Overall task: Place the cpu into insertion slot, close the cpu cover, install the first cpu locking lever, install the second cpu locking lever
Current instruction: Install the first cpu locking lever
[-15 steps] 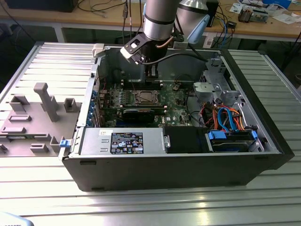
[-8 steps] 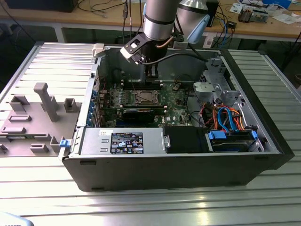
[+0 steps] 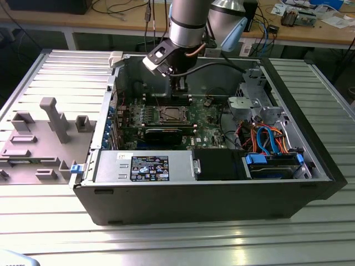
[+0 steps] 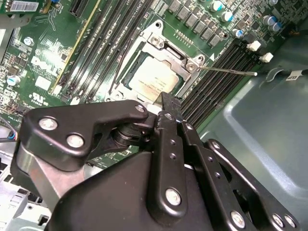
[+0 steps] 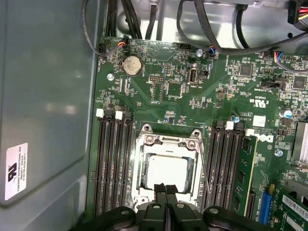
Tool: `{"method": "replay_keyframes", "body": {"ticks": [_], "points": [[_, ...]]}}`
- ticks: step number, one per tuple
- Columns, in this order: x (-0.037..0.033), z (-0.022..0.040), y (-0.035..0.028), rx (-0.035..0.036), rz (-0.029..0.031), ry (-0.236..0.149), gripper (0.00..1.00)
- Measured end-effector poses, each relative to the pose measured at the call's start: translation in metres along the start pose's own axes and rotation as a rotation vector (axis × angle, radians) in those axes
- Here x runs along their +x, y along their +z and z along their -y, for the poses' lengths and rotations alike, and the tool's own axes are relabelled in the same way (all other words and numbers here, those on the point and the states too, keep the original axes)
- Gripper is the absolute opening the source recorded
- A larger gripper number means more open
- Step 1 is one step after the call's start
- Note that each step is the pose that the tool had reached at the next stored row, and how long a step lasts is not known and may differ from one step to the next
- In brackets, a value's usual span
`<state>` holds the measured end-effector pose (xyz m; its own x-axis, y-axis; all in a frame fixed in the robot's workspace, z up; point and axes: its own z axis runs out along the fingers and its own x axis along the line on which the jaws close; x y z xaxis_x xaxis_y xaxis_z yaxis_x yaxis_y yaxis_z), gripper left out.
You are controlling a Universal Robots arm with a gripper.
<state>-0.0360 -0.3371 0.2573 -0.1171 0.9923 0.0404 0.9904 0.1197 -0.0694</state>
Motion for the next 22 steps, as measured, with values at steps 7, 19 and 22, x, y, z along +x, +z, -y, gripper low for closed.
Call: {"method": "replay_keyframes", "body": {"ticks": [7, 19, 22], "points": [[0.0, 0.0, 0.0, 0.0014, 0.0025, -0.035, 0.11], [0.0, 0.0, 0.0, 0.0036, 0.0062, -0.089, 0.11], [0.0, 0.0, 0.0, 0.004, 0.0068, -0.098, 0.11]]}}
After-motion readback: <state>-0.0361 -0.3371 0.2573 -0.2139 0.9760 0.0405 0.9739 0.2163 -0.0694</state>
